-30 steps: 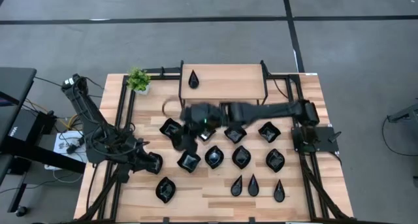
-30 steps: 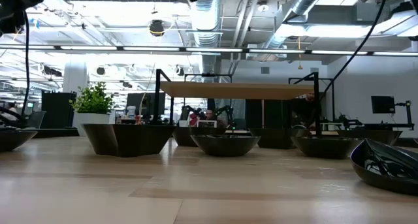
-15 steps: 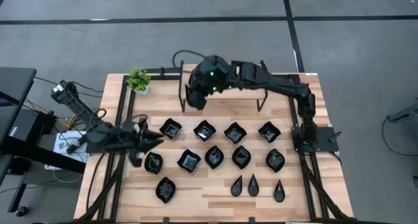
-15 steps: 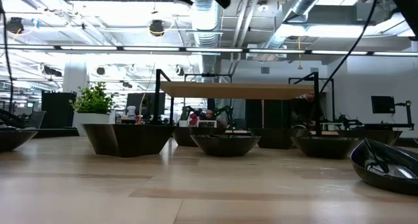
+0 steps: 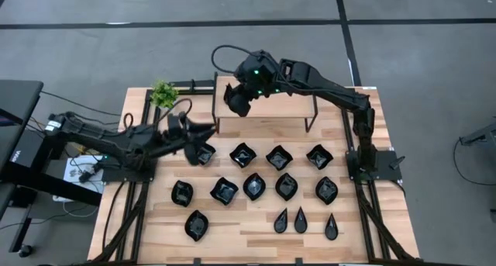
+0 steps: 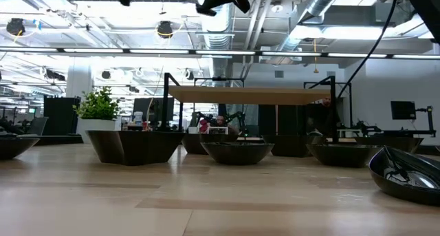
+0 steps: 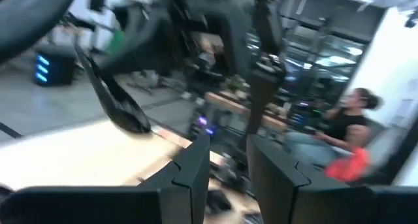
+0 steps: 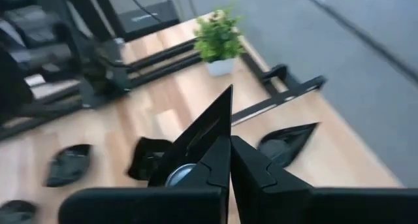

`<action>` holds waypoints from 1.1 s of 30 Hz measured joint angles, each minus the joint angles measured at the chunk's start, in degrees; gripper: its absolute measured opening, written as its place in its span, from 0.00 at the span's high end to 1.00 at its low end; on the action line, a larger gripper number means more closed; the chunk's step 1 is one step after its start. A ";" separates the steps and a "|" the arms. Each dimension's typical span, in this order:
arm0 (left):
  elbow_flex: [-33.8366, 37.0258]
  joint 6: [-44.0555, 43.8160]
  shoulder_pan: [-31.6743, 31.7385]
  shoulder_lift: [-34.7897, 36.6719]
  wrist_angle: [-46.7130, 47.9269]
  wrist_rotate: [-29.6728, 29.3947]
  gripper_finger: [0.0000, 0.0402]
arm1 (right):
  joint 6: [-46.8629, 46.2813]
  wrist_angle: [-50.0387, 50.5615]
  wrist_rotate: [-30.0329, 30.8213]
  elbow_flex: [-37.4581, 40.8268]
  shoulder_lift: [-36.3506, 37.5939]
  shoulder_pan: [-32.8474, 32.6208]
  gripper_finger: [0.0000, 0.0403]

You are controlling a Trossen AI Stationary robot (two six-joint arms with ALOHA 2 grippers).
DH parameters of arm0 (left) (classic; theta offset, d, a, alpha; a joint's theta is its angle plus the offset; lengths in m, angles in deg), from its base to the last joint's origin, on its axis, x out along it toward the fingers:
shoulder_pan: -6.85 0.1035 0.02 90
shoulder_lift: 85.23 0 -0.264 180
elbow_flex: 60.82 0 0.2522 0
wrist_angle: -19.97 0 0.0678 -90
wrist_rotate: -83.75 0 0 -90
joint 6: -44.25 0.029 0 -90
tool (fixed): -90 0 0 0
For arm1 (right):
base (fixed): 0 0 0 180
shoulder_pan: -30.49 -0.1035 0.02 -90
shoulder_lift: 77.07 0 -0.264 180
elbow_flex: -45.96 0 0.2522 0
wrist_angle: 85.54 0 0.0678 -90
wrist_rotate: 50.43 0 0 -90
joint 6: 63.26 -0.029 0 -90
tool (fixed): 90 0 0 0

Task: Pick & Place Mini shaped plates
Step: Stack the black drop shaped plate on top of the black drop shaped plate on the shelf

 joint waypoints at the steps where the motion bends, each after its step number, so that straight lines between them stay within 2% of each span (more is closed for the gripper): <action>1: -1.37 1.48 1.18 -1.09 0.00 0.01 0.74 | 1.43 0.10 1.22 0.00 0.00 0.00 1.00; 7: -7.20 14.14 5.40 -7.25 0.03 -1.86 0.74 | 10.07 0.27 9.86 0.09 1.48 0.02 1.00; 10: -7.84 16.67 6.36 -9.06 0.13 -6.32 0.74 | 14.13 -1.09 12.93 0.09 2.72 0.02 1.00; 14: -7.84 17.43 7.96 -9.98 0.06 -10.57 0.74 | 18.79 -4.61 13.32 0.04 3.68 -0.16 1.00; 24: -8.80 17.49 12.76 -9.88 -4.15 -10.82 0.74 | 23.31 -14.29 13.51 3.13 3.15 -0.52 1.00; 29: -9.41 21.62 15.27 -9.89 -4.23 -9.16 0.74 | 24.14 -18.28 19.80 5.83 3.15 -0.55 1.00; 33: -9.41 21.67 17.72 -9.92 -4.26 -9.17 0.74 | 24.16 -21.52 20.70 6.89 3.17 -0.53 1.00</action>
